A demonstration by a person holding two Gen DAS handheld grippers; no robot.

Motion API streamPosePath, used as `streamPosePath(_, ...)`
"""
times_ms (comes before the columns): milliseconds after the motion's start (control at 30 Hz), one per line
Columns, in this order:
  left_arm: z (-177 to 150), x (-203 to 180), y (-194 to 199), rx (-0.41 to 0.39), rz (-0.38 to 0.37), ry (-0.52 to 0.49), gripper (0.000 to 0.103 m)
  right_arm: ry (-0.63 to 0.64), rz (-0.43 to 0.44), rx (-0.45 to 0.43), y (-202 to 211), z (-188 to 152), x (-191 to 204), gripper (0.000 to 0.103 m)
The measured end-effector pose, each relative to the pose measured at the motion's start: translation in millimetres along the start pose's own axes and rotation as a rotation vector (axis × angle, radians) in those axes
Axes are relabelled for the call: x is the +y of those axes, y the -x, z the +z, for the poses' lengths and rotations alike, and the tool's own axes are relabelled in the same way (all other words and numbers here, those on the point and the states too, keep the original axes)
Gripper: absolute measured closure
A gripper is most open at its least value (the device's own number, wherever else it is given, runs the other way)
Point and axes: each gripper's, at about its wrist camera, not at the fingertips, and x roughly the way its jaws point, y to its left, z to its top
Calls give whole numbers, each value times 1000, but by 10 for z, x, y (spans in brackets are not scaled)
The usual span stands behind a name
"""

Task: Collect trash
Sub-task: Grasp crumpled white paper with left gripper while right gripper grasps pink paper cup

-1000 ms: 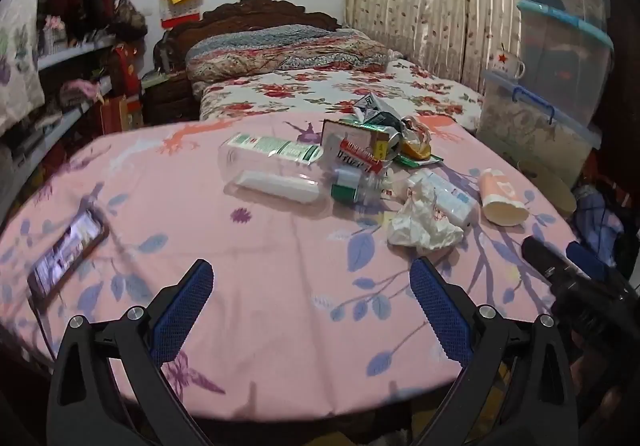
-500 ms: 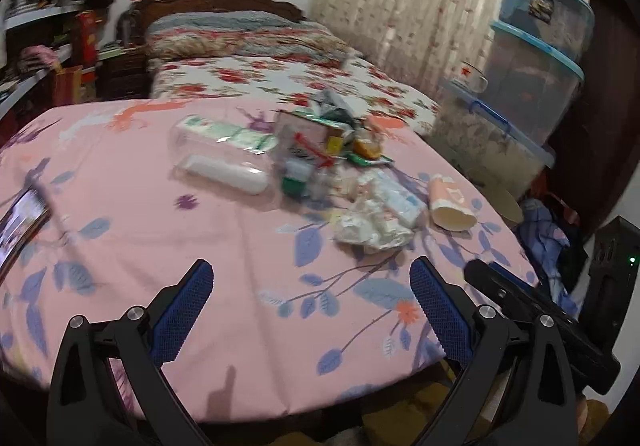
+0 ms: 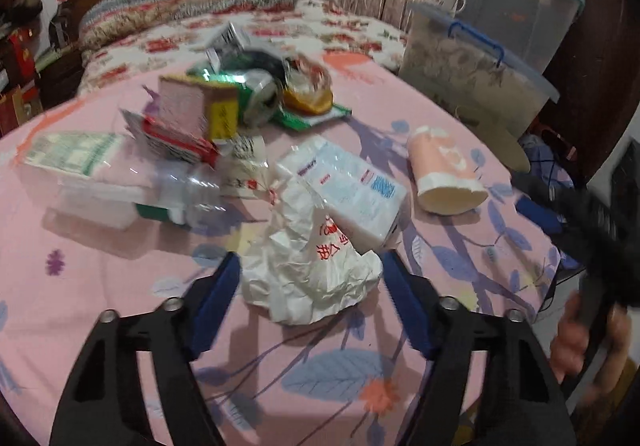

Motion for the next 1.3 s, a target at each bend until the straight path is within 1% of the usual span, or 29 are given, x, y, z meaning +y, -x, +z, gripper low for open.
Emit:
streamPosePath(67,-21,-13,-60,7,-1,-9,48,-20,10,48,-212,155,-109,28)
streamPosePath(100,-40,-35,-50,1,9,-26,57,-24,14,78,-330,205,-146,28)
streamPosePath(133,-65,-44,-9,0,8,-38,62,-28,20,100,-413,228,-172,28)
streamPosePath(167,-88,-38,35,-3,6,-40,71,-38,34,126,-509,251,-200,28)
streamPosePath(200,-117,-20,99,-1,-3,-40,85,-37,56,121,-568,266,-198,28)
streamPosePath(267,-159,31,222,0,-48,-25,85,-14,75,136,-628,258,-143,28)
streamPosePath(300,-177,44,278,0,-60,-24,85,1,96,146,-665,239,-101,28)
streamPosePath(333,-184,38,317,4,-60,-26,85,20,97,144,-686,206,-53,29)
streamPosePath(367,-181,17,343,3,-65,-27,85,38,99,150,-703,185,-22,36)
streamPosePath(400,-172,7,374,2,-73,-24,85,53,117,177,-744,154,11,46)
streamPosePath(433,-156,-2,401,0,-85,-19,85,48,137,199,-755,133,14,58)
streamPosePath(467,-119,-8,450,-7,-116,-8,85,36,165,213,-763,100,19,69)
streamPosePath(500,-65,-26,479,-13,-135,-3,85,28,192,224,-771,81,18,70)
streamPosePath(567,87,-127,499,-28,-154,-25,85,4,221,221,-739,81,-29,76)
streamPosePath(667,319,-356,413,-35,-158,-90,85,-79,275,187,-644,149,-175,78)
streamPosePath(700,406,-453,341,-25,-179,-108,85,-94,281,170,-596,178,-212,78)
streamPosePath(733,490,-554,260,-18,-198,-127,85,-114,282,136,-519,239,-290,78)
streamPosePath(833,707,-820,25,-11,-216,-180,85,-157,269,60,-345,397,-490,78)
streamPosePath(933,1038,-1184,-332,39,-280,-201,85,-219,204,-50,-80,624,-865,78)
streamPosePath(967,1130,-1300,-417,46,-296,-214,85,-241,191,-75,-3,675,-974,78)
streamPosePath(1033,1348,-1610,-629,55,-327,-249,85,-290,134,-148,173,824,-1272,78)
streamPosePath(1100,1508,-1864,-818,68,-359,-272,85,-323,72,-195,282,961,-1512,78)
streamPosePath(1167,1730,-2191,-1080,80,-385,-293,85,-354,27,-219,330,1080,-1713,78)
streamPosePath(1200,1796,-2283,-1159,82,-391,-297,84,-368,-3,-229,334,1155,-1812,78)
streamPosePath(1233,1896,-2443,-1296,81,-400,-304,82,-372,-24,-233,334,1215,-1886,76)
streamPosePath(1267,1963,-2561,-1390,78,-401,-311,78,-369,-45,-234,314,1259,-1913,70)
streamPosePath(1300,2017,-2687,-1506,81,-395,-327,56,-363,-73,-236,295,1308,-1953,66)
